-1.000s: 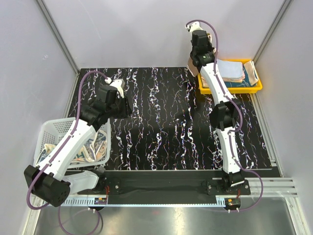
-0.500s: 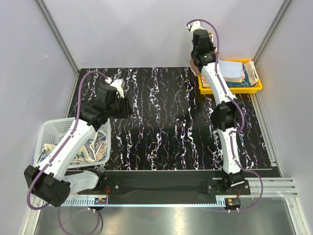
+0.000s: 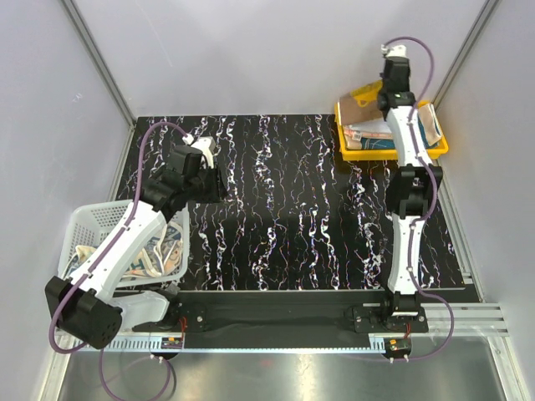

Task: Fold and stack the towels
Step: Neatly place the folded towel into the bin

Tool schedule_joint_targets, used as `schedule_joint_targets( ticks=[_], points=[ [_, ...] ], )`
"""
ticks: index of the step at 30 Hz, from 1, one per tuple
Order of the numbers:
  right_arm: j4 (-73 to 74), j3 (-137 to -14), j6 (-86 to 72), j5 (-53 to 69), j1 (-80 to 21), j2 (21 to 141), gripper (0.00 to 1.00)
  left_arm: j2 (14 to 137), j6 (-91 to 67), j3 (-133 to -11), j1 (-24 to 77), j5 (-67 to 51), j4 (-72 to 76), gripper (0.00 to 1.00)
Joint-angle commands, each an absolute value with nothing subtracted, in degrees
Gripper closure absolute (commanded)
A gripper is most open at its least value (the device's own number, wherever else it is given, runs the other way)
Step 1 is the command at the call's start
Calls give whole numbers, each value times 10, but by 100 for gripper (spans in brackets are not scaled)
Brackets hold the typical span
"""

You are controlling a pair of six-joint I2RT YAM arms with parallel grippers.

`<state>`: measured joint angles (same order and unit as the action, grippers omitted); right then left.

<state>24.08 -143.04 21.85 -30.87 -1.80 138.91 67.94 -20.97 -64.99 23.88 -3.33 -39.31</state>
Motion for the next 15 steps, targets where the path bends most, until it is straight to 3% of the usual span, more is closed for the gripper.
schedule_joint_targets(
  ticks=[1,7,8,10,15],
  points=[
    [236,-1417,125,-213,31,1411,93,685,-201,-648,236,-50,-371,66],
    [263,-1431,34,-131,65,1466,53,692,-200,-646,236,-49,-370,66],
    [250,-1419,33,-116,65,1456,34,693,-200,-647,236,-50,-372,66],
    [235,-1385,25,-105,65,1442,18,693,-200,-646,236,-49,-372,66],
    [265,-1411,4,-97,65,1428,2,693,-201,-647,236,-49,-372,66]
  ],
)
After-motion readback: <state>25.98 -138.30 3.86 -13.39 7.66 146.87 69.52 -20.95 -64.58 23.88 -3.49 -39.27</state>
